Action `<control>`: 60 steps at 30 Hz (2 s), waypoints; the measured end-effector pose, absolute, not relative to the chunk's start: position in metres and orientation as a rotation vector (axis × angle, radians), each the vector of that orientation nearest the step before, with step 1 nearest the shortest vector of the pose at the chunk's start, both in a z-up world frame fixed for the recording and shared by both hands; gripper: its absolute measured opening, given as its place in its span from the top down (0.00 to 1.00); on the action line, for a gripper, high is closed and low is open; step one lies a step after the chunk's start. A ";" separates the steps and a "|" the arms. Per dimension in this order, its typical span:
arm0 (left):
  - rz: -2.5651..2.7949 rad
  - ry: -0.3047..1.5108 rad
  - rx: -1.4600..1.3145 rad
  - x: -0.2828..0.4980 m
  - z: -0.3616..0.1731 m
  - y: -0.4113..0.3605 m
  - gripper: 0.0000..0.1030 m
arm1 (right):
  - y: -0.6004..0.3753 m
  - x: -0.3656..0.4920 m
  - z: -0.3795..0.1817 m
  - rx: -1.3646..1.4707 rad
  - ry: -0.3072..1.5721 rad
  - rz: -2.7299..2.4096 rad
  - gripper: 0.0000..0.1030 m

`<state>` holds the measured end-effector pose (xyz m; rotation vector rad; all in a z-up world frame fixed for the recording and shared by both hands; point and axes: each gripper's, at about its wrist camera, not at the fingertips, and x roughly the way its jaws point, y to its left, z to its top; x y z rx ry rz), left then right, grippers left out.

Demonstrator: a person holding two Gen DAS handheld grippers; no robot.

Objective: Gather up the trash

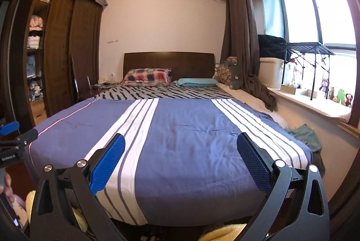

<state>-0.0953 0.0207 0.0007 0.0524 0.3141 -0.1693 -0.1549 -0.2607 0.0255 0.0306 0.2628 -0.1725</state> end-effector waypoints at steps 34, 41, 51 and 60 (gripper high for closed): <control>-0.189 0.283 0.050 -0.105 0.011 0.029 0.08 | -0.258 -0.159 0.026 0.058 0.271 -0.168 0.03; -0.190 0.282 0.046 -0.105 0.012 0.030 0.08 | -0.259 -0.159 0.026 0.062 0.270 -0.167 0.03; -0.192 0.280 0.046 -0.106 0.013 0.029 0.08 | -0.259 -0.158 0.026 0.063 0.275 -0.162 0.03; -0.192 0.276 0.045 -0.106 0.012 0.029 0.08 | -0.256 -0.156 0.022 0.057 0.278 -0.162 0.03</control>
